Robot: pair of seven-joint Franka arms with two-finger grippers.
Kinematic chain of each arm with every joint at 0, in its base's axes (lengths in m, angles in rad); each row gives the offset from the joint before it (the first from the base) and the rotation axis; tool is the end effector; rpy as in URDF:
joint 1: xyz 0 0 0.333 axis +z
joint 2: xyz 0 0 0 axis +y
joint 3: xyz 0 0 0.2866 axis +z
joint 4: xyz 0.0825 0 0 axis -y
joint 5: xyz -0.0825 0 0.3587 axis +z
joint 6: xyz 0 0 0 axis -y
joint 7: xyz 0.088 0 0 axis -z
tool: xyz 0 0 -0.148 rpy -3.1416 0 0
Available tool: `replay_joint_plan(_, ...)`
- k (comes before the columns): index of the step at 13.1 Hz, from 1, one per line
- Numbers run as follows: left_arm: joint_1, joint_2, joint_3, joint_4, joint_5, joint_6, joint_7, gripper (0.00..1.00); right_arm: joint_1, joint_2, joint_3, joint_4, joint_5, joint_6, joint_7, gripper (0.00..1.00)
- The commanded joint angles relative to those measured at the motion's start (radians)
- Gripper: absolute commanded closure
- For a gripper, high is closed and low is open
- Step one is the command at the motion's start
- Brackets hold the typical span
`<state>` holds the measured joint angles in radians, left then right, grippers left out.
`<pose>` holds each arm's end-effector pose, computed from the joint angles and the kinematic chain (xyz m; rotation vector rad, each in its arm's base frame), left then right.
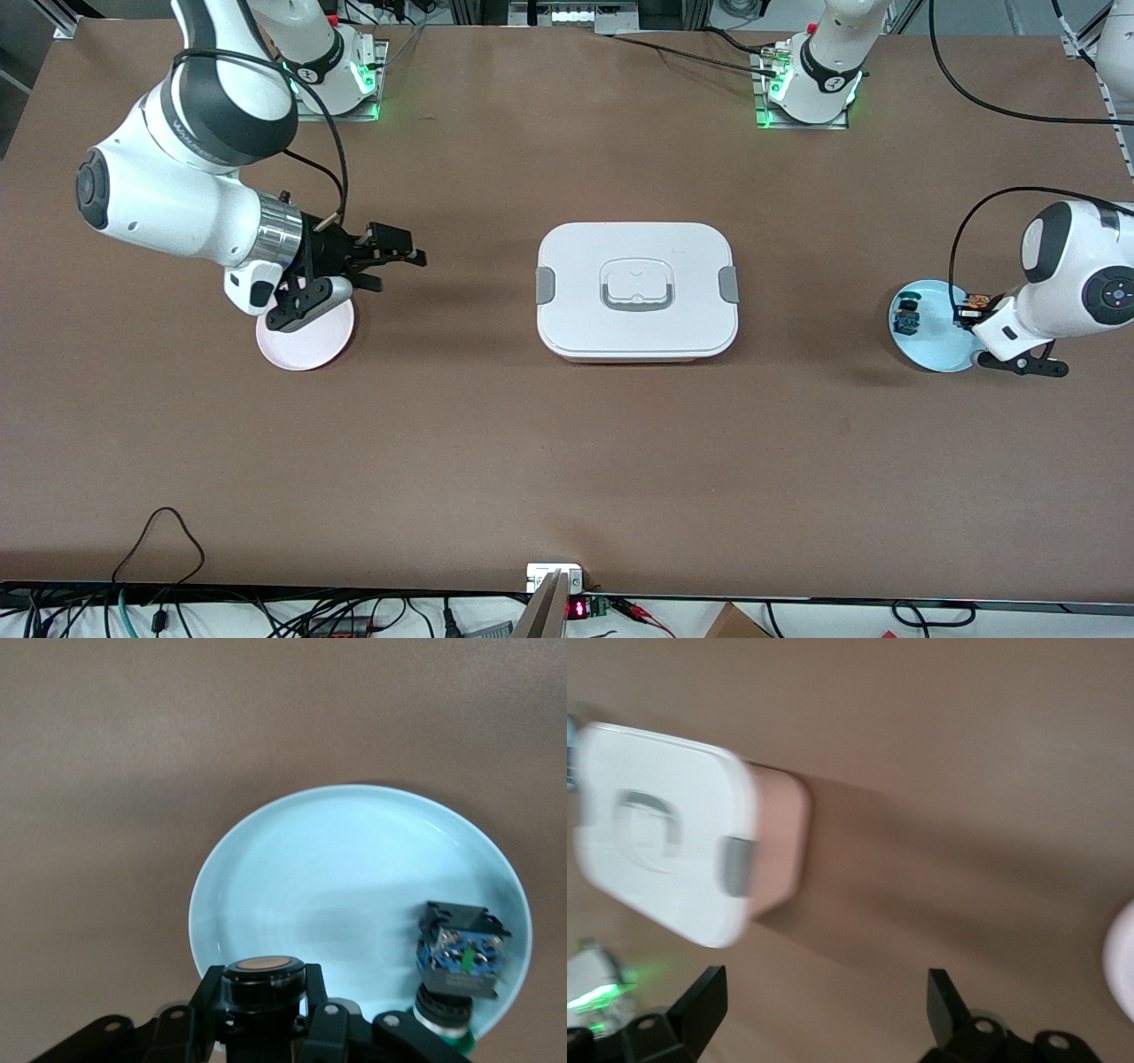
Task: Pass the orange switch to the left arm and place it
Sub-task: 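Carry the switch with the left gripper while the right gripper retracts, then lower the switch onto the blue plate and open the left gripper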
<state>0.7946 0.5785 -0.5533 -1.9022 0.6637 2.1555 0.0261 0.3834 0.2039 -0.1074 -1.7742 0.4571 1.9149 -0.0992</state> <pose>0.5439 0.1780 0.1705 -2.9311 0.2544 0.3109 0.5477 0.2080 0.3873 -2.7275 -0.2833 0.1319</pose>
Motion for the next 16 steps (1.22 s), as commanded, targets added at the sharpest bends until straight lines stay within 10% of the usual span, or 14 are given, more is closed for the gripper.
replay_joint_plan(1,0.017,0.093,-0.007,0.035,0.075,0.076,0.017,0.96,-0.001,-0.023,0.002,0.021,-0.187,-0.114,0.169,0.00)
replay_joint_plan(5,0.000,0.100,0.013,0.035,0.103,0.078,0.006,0.77,-0.078,-0.023,0.003,0.137,-0.441,-0.295,0.182,0.00)
replay_joint_plan(6,0.002,0.098,0.010,0.035,0.103,0.072,0.014,0.24,-0.122,-0.023,0.003,0.166,-0.449,-0.306,0.170,0.00)
replay_joint_plan(7,0.011,0.087,0.003,0.035,0.103,0.067,0.017,0.00,-0.162,-0.023,0.002,0.189,-0.465,-0.306,0.171,0.00)
replay_joint_plan(16,0.014,-0.009,-0.333,0.353,0.022,-0.456,0.017,0.00,-0.356,-0.095,0.054,0.191,-0.529,-0.301,0.167,0.00)
